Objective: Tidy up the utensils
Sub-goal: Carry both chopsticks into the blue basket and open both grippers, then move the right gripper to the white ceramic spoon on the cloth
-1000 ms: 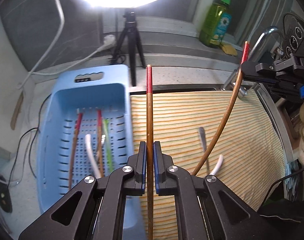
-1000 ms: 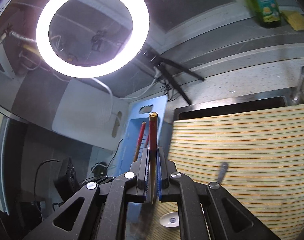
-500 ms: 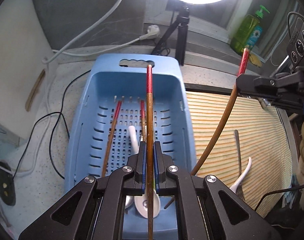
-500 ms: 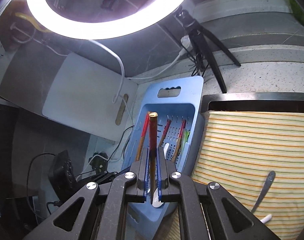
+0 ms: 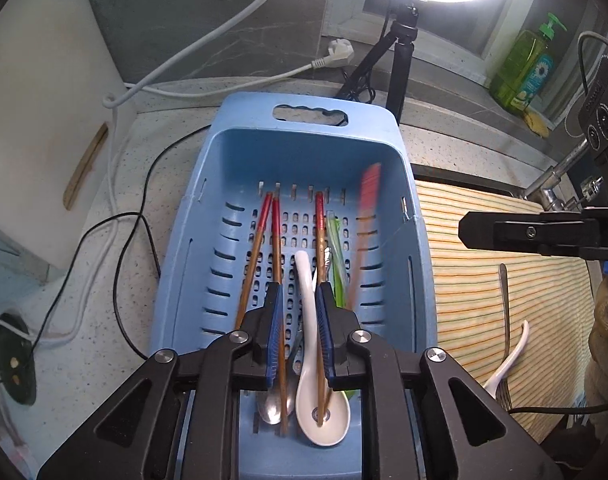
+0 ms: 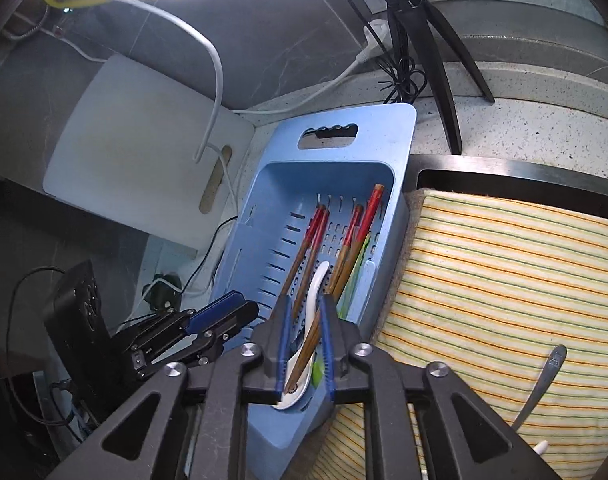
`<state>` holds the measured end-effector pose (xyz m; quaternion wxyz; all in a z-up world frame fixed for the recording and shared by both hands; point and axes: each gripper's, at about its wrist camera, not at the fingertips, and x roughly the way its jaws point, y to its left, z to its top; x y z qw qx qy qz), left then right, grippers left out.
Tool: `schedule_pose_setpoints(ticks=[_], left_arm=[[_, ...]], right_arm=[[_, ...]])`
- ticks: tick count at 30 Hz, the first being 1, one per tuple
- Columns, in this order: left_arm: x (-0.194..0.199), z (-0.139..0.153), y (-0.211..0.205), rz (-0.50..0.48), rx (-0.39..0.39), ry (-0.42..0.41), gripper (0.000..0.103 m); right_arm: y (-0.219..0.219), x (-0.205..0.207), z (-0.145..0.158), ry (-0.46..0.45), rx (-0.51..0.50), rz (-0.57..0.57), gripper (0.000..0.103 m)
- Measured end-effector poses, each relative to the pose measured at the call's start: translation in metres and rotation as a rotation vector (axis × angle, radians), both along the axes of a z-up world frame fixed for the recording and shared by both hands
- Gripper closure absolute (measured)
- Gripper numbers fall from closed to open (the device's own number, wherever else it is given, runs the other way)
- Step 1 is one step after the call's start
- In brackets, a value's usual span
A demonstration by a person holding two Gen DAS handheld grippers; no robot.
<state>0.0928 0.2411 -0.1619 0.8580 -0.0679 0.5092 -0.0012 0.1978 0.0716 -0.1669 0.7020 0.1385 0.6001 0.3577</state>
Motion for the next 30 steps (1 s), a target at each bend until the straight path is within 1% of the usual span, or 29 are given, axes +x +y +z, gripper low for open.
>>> schedule_pose_setpoints(ticks=[11,12,13,15,22,24,26,27,30], left_arm=[[-0.018,0.012,-0.011,0.01,0.009,-0.023,0.087],[-0.021,0.014,-0.014,0.007,0.007,-0.025,0.087],[-0.023,0.015,-0.016,0.005,0.006,-0.028,0.083],[-0.03,0.018,-0.023,-0.005,0.005,-0.037,0.08],[-0.047,0.021,-0.058,-0.083,0.006,-0.036,0.08],[-0.052,0.022,-0.068,-0.109,0.007,-0.031,0.077],[-0.058,0.022,-0.082,-0.15,0.011,-0.023,0.067],[-0.061,0.022,-0.088,-0.169,0.018,-0.019,0.065],[-0.07,0.02,-0.11,-0.242,0.034,-0.005,0.064]], right_arm=[[-0.03,-0.005,0.011,-0.007,0.03,-0.024,0.08],[-0.035,-0.006,0.012,-0.01,0.033,-0.028,0.08],[-0.04,-0.006,0.013,-0.014,0.036,-0.031,0.08],[-0.048,-0.007,0.015,-0.024,0.035,-0.034,0.08],[-0.083,-0.014,0.021,-0.08,0.024,-0.035,0.08],[-0.092,-0.017,0.021,-0.089,0.023,-0.039,0.078],[-0.104,-0.019,0.022,-0.114,0.02,-0.053,0.075],[-0.109,-0.021,0.023,-0.129,0.018,-0.059,0.075],[-0.129,-0.025,0.022,-0.155,0.008,-0.083,0.074]])
